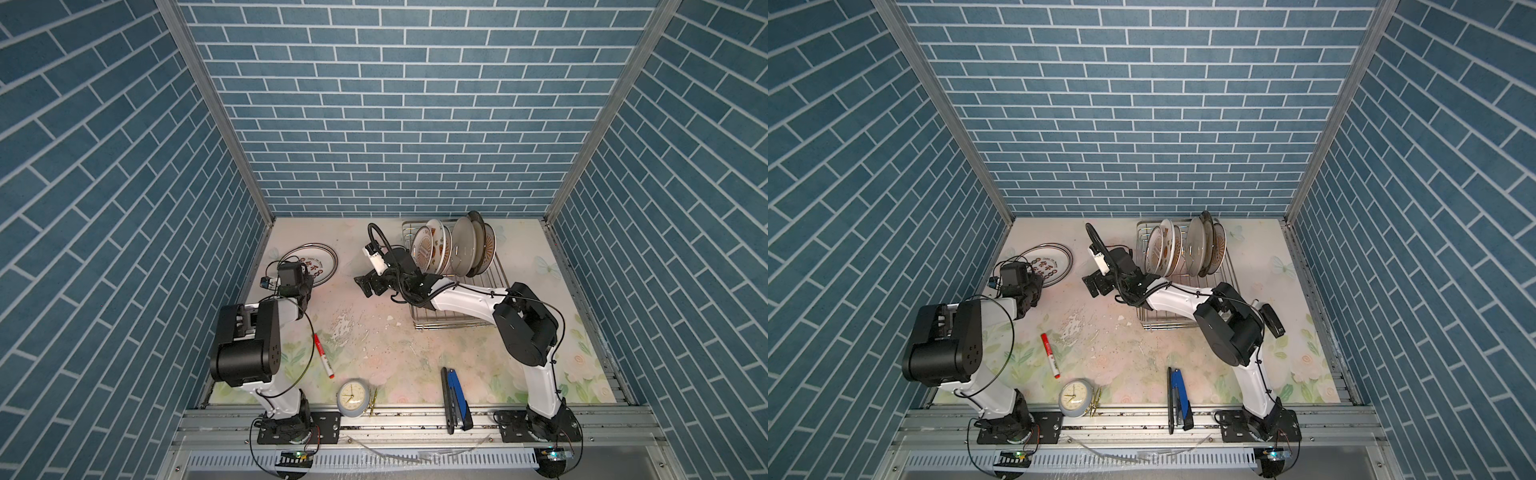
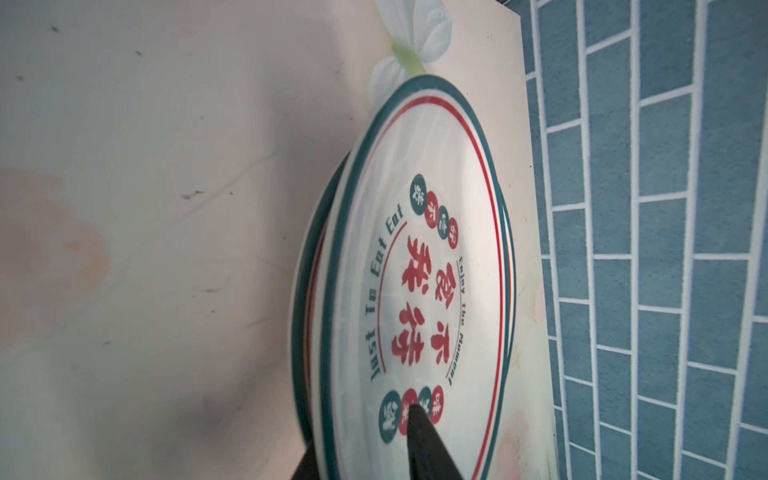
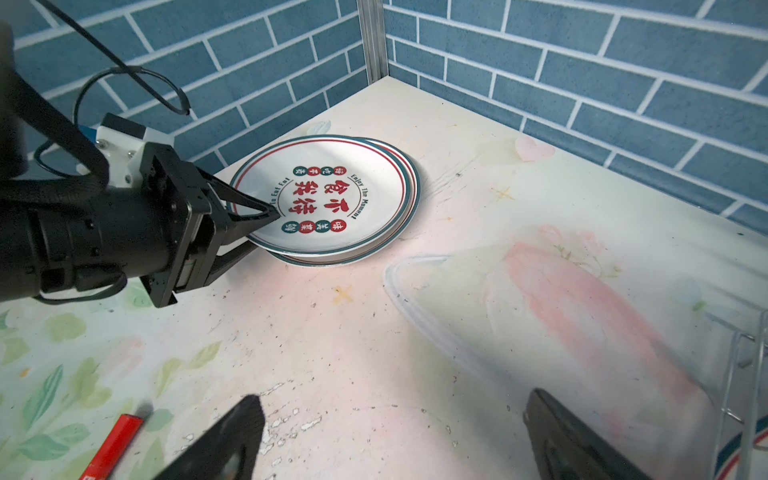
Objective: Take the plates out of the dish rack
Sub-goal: 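Lower the plate onto the first plate and open the left gripper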
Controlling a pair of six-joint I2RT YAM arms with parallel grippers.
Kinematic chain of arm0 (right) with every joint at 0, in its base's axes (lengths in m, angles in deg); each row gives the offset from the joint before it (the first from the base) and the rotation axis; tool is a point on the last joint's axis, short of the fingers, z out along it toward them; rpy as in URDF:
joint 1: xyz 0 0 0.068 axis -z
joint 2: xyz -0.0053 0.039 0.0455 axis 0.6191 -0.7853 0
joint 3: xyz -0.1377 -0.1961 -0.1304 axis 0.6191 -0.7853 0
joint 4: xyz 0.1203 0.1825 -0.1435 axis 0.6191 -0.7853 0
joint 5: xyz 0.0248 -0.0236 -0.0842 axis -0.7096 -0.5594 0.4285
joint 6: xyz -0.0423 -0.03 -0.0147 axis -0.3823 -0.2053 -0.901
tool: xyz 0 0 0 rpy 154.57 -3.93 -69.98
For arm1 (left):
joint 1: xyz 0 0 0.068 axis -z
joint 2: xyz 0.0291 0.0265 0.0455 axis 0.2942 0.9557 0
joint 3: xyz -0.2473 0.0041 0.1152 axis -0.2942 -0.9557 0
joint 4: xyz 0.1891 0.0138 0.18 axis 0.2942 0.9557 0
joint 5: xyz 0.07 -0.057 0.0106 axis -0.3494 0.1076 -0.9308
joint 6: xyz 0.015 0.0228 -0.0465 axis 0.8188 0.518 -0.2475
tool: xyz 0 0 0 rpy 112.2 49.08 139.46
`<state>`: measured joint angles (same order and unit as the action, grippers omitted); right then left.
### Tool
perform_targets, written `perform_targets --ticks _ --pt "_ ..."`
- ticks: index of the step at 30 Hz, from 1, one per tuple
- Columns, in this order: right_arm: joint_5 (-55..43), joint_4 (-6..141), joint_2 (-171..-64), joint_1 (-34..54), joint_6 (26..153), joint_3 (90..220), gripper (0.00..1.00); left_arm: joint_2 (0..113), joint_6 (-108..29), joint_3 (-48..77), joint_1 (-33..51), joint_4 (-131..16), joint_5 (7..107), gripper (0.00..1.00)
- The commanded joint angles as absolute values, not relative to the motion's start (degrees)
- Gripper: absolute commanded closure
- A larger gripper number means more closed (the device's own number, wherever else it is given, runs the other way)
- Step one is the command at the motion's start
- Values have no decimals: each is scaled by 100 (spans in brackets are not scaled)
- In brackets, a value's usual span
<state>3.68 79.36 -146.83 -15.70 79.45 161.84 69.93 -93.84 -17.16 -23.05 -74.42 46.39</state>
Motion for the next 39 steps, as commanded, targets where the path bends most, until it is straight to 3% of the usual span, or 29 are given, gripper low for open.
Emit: perform_targets --ticks 1,7,19,28,34,36,37,39 --pt "514 8047 -14589 -1606 7889 16098 1 7050 -9311 -1544 -2252 -7356 4603 70" --pt "519 8031 -14573 -1610 7882 16074 1 6959 -9280 -1596 -2247 -7219 4405 64" --pt "446 8056 -14559 -1606 7897 16082 1 6955 -9109 -1468 -2247 -6855 4356 63" --pt "-779 8613 -14544 -1584 8328 15992 1 7007 -9048 -1548 -2256 -6943 4308 60" --pt "-737 8698 -14522 -1589 8346 15915 1 6994 -8969 -1492 -2256 -6826 4260 59" --pt "-719 8678 -14536 -1588 8344 15924 1 6973 -8926 -1533 -2252 -6837 4200 52" --pt "-721 8669 -14548 -1577 8346 15932 1 6955 -8908 -1551 -2247 -6853 4198 41" --pt "-712 8652 -14561 -1589 8343 15938 1 6971 -8863 -1558 -2247 -6924 4246 39"
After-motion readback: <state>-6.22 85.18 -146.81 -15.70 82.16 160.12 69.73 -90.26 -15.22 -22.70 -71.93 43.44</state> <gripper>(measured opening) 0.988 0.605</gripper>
